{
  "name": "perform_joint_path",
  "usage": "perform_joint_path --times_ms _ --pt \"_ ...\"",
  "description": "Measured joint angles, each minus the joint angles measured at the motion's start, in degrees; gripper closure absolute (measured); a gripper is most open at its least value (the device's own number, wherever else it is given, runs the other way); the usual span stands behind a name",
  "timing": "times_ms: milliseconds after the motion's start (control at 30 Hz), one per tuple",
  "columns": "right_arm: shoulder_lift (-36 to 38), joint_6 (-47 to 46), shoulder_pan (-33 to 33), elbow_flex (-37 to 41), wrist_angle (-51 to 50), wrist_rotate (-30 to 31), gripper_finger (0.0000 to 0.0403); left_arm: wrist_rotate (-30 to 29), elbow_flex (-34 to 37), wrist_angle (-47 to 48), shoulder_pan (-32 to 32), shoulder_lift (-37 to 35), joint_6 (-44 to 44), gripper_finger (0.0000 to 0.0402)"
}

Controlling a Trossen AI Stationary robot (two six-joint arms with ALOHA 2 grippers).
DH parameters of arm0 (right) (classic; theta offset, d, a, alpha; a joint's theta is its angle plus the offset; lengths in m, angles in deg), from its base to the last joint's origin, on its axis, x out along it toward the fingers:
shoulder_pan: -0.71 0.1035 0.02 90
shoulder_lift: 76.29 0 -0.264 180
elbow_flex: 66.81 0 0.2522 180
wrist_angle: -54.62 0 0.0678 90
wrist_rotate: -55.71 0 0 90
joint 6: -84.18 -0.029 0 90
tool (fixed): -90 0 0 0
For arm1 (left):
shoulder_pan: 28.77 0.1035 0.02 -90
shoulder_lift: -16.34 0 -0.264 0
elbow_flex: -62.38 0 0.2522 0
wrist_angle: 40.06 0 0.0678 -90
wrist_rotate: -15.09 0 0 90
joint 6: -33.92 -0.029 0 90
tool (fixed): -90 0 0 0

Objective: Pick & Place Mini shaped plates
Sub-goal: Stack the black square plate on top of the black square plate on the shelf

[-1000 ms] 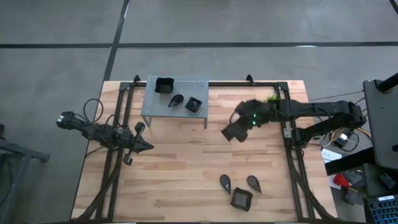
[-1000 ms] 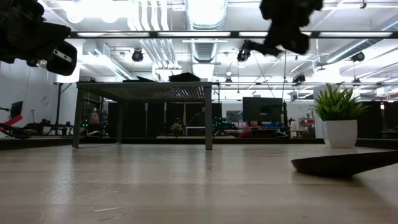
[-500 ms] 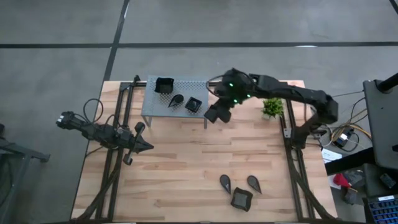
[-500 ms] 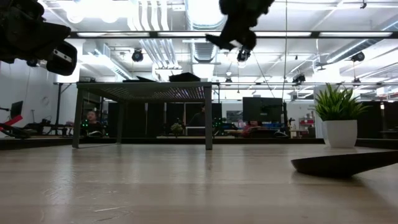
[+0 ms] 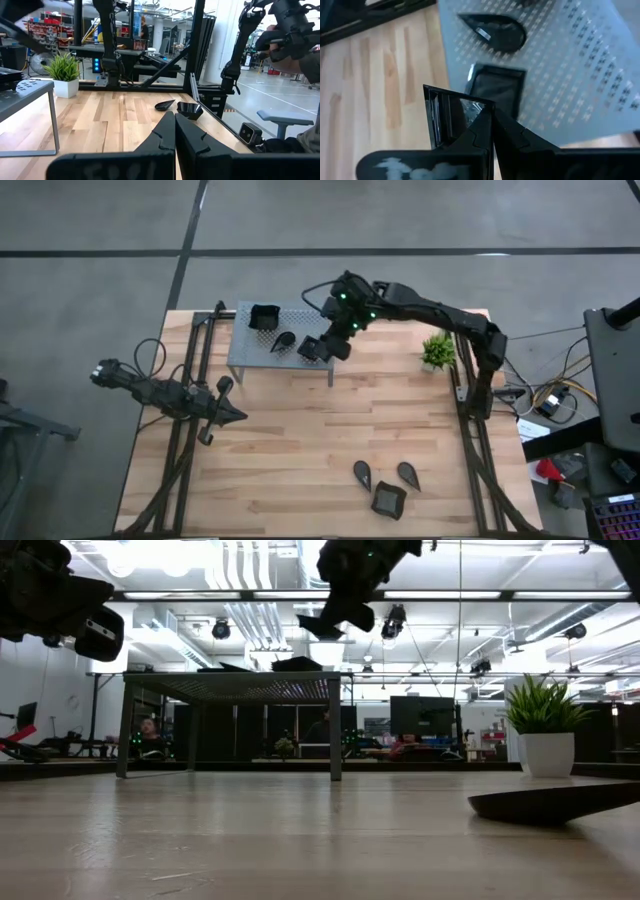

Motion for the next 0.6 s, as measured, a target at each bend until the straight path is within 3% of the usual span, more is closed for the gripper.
perform_joint_path --times_ms 600 --pt "-11.9 -0.2 -1.6 -12.9 -5.2 -1.0 0.0394 0.0 0.0 0.0 0.0 0.0 0.0 0.0401"
